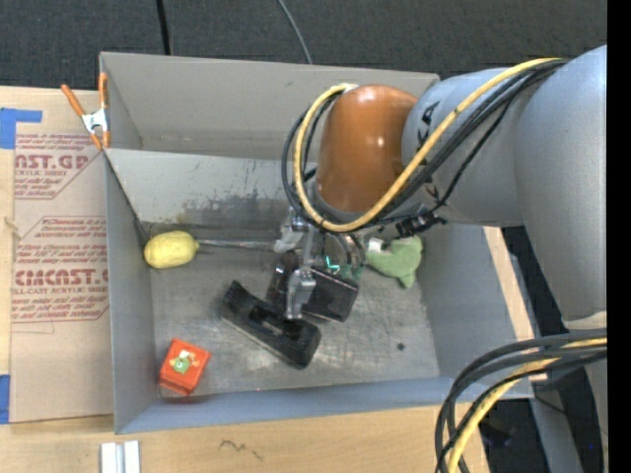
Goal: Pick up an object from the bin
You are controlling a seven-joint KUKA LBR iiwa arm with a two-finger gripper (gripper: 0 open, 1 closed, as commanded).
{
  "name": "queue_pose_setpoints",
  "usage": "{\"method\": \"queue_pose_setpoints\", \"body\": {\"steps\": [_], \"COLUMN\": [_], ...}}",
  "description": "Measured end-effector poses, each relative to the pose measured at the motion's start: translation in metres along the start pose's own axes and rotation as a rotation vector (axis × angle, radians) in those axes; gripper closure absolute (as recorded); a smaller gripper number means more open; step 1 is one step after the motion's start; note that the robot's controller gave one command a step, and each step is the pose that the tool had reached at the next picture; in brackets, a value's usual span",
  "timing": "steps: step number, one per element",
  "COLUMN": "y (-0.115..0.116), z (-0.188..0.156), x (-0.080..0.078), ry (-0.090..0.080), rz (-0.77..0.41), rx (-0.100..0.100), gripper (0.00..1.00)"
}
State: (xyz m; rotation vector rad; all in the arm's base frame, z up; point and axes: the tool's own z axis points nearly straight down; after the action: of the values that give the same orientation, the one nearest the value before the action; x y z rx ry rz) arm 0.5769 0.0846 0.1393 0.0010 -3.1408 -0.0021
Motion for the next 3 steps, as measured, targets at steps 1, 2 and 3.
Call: {"method": "queue_pose_setpoints", "body": {"steps": [1, 2, 3], "y": [0.000, 0.018, 0.019], "z": [-0.001, 0.044, 0.045], "x": [-0.001, 0.024, 0.022], "ry": [-0.002, -0.009, -0.017], "rz": [0.000, 0.072, 0.112], "rx": [0.000, -0.001, 0.000], "gripper": [0.00, 0.00, 0.00]}}
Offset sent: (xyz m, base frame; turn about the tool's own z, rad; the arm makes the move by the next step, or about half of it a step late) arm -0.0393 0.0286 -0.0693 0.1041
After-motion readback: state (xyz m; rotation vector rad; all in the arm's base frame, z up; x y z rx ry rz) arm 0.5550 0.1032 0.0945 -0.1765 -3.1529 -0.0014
